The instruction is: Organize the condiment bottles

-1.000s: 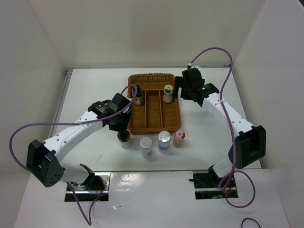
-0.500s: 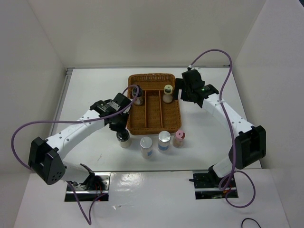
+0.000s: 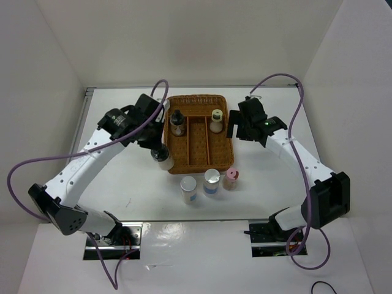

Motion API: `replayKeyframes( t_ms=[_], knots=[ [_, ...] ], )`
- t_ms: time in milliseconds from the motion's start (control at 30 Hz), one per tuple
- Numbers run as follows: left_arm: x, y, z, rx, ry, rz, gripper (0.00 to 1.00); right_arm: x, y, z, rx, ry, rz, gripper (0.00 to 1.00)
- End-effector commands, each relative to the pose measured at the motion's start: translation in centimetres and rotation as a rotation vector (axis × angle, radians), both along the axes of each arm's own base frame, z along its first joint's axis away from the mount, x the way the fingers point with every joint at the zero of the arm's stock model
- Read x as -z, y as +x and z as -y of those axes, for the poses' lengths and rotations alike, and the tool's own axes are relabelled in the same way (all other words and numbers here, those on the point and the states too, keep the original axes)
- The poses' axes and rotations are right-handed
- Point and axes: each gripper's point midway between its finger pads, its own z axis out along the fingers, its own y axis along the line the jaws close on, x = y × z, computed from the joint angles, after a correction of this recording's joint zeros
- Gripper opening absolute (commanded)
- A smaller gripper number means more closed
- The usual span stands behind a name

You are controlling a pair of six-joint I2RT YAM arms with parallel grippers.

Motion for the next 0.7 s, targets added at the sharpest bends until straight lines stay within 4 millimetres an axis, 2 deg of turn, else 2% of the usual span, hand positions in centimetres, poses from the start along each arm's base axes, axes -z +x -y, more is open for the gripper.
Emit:
replayKeyframes(
  t_ms=[0, 67, 167, 200, 367, 467, 667],
  knots=[
    [-3.4, 1.1, -0.3, -0.003, 0.013, 0.079, 0.02, -0.7, -1.5, -0.3, -0.012, 0.04, -0.001, 0.99],
    [-4.5, 2.2, 0.1, -0.003, 0.001, 0.127, 0.02, -1.0, -2.5, -0.4, -0.021, 0.062, -0.012, 0.99],
    [-4.3, 4.9, 1.7, 0.007, -0.013, 0.181, 0.02, -0.9, -3.8, -0.6, -0.029, 0.096, -0.04, 0.99],
    [-3.8, 5.9, 2.0, -0.002, -0.011, 0.18, 0.02, -1.2, -4.0, -0.8, -0.028, 0.116, -0.036, 0.99],
    [-1.7, 9.7, 3.4, 0.006, -0.006, 0.213, 0.02, 0.1, -6.4, -0.5, -0.008, 0.15, -0.087, 0.99],
    [-0.9, 11.6, 3.7, -0.005, -0.006, 0.231, 0.02, -0.4, -7.7, -1.0, -0.003, 0.21, -0.091, 0.99],
    [0.8, 14.2, 4.2, -0.003, 0.033, 0.231, 0.02, 0.4, -9.5, -0.7, 0.025, 0.227, -0.119, 0.99]
  ],
)
